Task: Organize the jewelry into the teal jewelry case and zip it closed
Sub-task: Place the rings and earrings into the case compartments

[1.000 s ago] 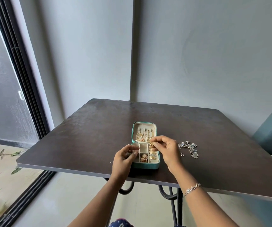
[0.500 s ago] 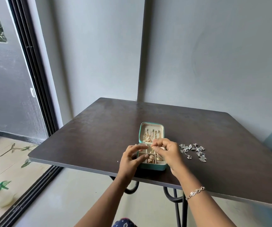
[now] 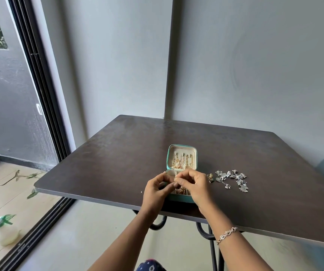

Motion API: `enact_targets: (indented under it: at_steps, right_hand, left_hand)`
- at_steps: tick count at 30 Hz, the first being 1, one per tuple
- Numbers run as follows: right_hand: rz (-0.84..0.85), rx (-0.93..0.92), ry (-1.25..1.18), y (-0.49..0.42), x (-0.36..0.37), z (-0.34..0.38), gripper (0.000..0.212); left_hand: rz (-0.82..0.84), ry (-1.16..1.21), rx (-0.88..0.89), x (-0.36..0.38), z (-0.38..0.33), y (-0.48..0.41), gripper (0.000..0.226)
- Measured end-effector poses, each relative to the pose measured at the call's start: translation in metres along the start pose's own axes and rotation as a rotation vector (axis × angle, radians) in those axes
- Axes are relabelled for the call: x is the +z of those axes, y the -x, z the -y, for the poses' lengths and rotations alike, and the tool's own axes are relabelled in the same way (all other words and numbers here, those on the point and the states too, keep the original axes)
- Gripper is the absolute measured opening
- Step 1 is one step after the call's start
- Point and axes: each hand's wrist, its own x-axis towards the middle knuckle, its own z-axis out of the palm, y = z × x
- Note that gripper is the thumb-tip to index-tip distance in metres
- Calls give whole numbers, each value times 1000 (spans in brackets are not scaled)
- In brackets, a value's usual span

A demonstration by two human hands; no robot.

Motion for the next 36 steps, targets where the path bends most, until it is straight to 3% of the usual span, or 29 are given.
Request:
enact_targets:
  at_steps: [6,11,14,16,23,31,36]
  right_hand:
    - [-26,-56,9,2,-7,6,30]
    - [-289,-101,169,-11,-53,2,23]
    - [-379,1,342,-23,-76,-8,15]
    - [-336,62,506,-31,-83,-17,17]
    - [88,130,851,-51,-89,-21,27]
    - [82,140,913,-51,-87,-17,20]
    - [57,130,800,-50,-90,-10,14]
  left_hand:
    - [-19,39,13,0,1,0,11]
    - [-36,100,-14,1,1,-1,10]
    - [-63,103,-16,0,1,-2,10]
    - [-70,98,-16,1,2,-2,9]
    - [-89,94,-7,3,1,-2,2]
    - [-110,47,-37,5,1,-3,20]
    - [-122,23,-51,6,3,-4,25]
